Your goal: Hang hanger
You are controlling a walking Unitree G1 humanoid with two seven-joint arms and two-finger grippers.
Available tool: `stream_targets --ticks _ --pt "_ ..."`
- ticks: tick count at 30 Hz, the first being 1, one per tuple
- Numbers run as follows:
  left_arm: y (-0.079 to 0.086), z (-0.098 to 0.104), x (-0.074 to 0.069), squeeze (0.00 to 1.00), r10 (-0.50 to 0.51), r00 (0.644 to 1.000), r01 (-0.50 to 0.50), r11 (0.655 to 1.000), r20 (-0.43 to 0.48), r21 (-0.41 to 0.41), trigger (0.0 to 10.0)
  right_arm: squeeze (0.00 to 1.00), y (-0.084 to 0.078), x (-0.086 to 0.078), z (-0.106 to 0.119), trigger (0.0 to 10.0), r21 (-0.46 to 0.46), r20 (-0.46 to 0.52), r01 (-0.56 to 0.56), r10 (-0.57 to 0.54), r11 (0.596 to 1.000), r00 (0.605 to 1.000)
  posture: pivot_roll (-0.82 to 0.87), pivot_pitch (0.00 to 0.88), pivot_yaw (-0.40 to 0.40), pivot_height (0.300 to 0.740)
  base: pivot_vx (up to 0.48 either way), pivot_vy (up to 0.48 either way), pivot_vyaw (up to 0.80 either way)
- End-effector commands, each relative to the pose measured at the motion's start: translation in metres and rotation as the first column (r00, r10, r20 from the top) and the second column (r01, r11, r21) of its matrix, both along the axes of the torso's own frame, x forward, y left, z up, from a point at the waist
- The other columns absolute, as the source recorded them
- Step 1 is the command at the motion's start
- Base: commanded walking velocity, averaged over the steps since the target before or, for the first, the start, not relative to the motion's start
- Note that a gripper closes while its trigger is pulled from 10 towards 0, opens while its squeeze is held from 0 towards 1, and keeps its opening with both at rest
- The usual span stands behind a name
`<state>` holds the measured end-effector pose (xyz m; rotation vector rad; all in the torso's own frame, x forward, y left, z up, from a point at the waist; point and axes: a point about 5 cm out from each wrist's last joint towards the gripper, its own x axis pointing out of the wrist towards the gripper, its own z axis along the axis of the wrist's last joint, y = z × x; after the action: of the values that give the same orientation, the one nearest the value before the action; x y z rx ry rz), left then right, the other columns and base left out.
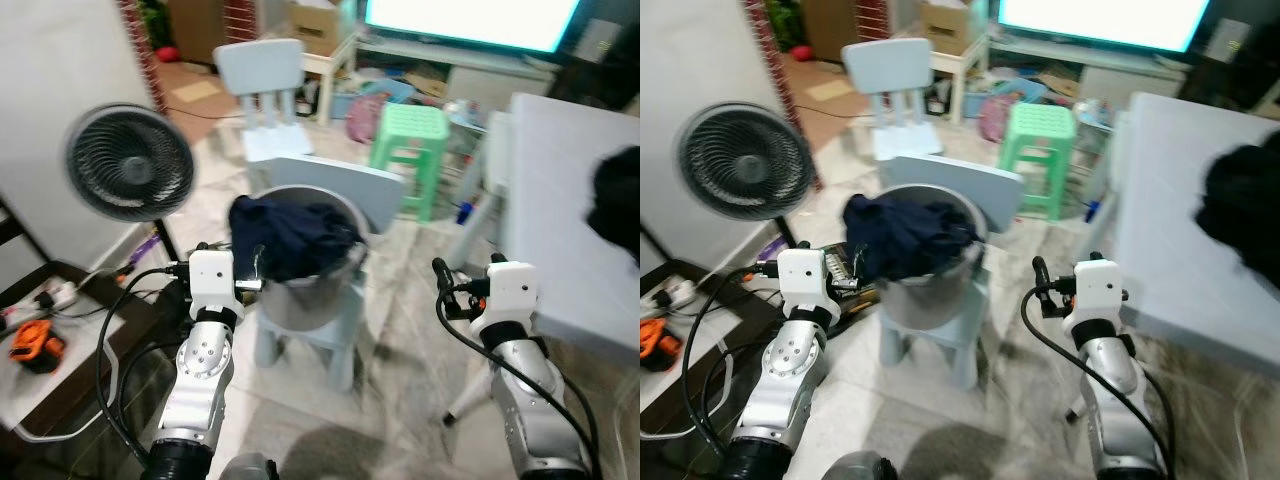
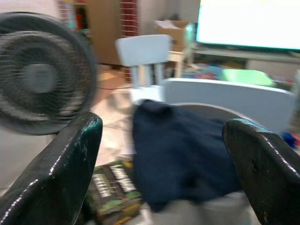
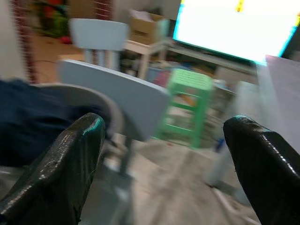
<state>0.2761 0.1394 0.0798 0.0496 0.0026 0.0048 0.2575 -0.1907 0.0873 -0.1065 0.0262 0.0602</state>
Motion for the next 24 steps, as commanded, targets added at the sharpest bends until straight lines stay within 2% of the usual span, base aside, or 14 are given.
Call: stream_targets --ticks 1,7,17,24 --pt "-0.0009 0.0085 0.0032 0.00 -0.013 1.000 0.013 1.000 0.026 0.009 10.0 0.00 0.0038 0.0005 0.0081 10.0 0.001 0.030 -0.017 0.017 1.000 0.999 -0.06 0.000 -0.007 0.740 0.337 0.341 0.00" --pt "-0.0011 0.0115 0.0006 0.00 -0.029 0.999 0.029 1.000 0.018 -0.002 10.0 0.00 0.0061 0.0015 0.0126 10.0 0.007 0.042 -0.010 0.009 1.000 0.999 -0.05 0.000 0.002 0.740 0.339 0.339 0.00" --pt "-0.0030 0.0124 -0.0040 0.00 -0.102 0.995 0.102 0.995 0.003 -0.020 10.0 0.00 0.0079 0.0010 0.0149 10.0 0.013 0.048 0.030 -0.030 0.999 0.998 -0.04 0.000 0.006 0.740 0.025 0.000 0.00" --pt "-0.0042 0.0153 -0.0027 0.00 -0.119 0.993 0.119 0.993 0.008 -0.017 10.0 0.00 0.0092 0.0060 0.0180 10.0 0.009 0.059 0.038 -0.039 0.999 0.998 -0.03 0.000 0.008 0.740 0.405 0.000 0.00"
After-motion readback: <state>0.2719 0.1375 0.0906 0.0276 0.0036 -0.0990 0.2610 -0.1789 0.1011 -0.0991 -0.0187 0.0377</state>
